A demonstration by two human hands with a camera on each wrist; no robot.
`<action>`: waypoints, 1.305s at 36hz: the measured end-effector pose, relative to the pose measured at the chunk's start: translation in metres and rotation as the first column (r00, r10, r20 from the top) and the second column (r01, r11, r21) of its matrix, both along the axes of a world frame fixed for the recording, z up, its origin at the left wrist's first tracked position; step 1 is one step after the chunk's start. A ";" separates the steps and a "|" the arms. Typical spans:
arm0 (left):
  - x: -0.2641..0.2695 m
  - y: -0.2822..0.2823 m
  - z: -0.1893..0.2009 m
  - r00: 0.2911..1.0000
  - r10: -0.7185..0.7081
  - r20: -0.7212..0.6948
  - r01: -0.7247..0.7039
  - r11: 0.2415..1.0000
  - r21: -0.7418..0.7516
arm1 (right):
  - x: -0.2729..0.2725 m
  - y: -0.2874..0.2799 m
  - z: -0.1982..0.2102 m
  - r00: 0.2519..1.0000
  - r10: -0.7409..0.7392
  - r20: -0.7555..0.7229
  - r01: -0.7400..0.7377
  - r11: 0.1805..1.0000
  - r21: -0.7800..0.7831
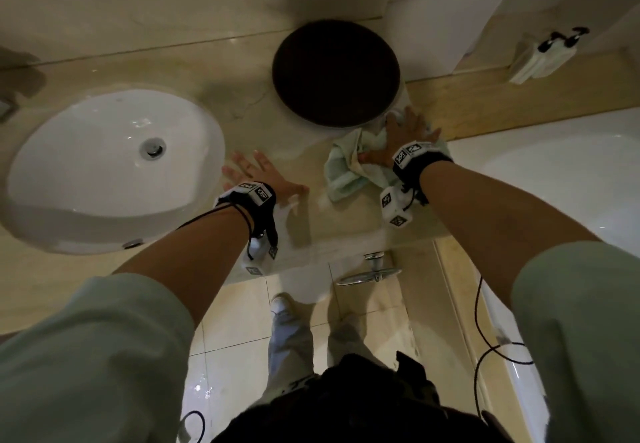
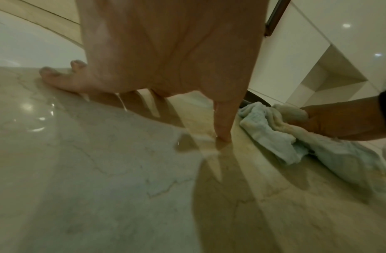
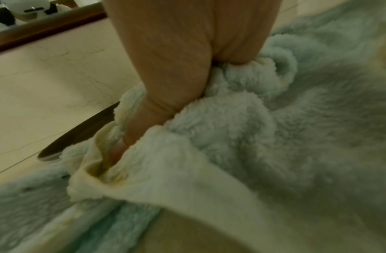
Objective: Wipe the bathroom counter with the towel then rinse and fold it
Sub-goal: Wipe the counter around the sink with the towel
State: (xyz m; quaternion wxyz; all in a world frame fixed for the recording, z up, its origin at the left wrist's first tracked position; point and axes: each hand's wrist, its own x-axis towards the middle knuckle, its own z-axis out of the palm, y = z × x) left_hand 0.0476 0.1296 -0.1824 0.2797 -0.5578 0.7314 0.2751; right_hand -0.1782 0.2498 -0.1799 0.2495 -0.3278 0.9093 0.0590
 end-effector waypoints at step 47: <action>0.019 0.014 -0.008 0.990 -0.014 -0.144 -0.005 0.991 -0.132 | -0.008 0.024 -0.022 0.997 0.000 0.073 0.017 0.972 -0.234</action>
